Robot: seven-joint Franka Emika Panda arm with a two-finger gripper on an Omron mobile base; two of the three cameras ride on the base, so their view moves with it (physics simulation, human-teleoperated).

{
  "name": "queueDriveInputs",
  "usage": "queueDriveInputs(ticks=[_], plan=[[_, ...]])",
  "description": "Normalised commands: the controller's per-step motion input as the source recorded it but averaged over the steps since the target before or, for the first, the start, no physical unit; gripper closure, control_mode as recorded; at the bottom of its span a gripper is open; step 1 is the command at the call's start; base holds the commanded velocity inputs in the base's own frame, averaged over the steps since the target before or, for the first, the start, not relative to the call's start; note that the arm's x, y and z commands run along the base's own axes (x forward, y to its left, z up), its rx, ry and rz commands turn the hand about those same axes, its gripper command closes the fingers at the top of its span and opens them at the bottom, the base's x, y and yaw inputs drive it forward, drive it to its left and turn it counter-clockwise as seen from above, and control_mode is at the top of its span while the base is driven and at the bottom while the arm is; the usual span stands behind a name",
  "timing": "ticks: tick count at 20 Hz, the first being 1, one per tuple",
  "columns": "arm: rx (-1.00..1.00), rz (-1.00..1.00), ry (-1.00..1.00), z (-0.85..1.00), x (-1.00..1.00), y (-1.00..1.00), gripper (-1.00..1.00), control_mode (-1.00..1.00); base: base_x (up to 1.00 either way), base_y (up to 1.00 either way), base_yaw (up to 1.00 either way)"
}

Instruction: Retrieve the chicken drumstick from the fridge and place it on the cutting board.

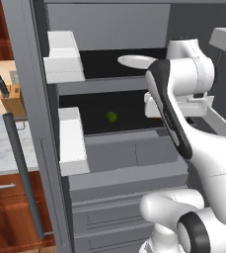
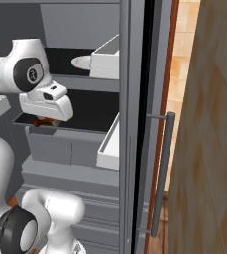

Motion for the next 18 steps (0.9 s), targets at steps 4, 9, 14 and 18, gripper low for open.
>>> queueDriveInputs(ticks=[4,9,14,18], plan=[[0.0,0.0,0.0,-0.01,-0.07,-0.05,1.0,-1.0,0.0,0.0,0.0],[0.0,0.0,0.01,-0.01,-0.05,0.0,1.0,1.0,-0.1,0.0,0.0],[0.0,0.0,0.0,0.0,0.0,0.0,1.0,1.0,-0.48,0.0,0.0],[0.0,0.0,0.0,0.0,0.0,0.0,1.0,1.0,-0.6,0.1,-0.01]])
